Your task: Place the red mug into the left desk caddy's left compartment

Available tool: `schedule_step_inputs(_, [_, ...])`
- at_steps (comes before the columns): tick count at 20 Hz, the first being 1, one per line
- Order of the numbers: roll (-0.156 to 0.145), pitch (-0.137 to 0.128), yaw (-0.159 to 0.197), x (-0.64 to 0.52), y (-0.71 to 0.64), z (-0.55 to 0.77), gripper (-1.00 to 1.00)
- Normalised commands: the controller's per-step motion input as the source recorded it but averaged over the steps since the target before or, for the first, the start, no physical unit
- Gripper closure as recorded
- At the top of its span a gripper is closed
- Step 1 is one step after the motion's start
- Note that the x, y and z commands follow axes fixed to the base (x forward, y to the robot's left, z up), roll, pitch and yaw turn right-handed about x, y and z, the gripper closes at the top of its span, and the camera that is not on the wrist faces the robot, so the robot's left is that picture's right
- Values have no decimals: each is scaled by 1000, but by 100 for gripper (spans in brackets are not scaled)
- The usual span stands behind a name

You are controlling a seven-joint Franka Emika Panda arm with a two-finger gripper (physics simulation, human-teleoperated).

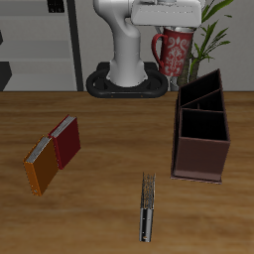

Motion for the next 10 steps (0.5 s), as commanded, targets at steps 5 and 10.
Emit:
schedule_step_inputs(5, [93, -31, 64, -531, 519, -70, 100])
schedule_step_inputs(10, [28, 9, 13, -297, 316, -116, 100])
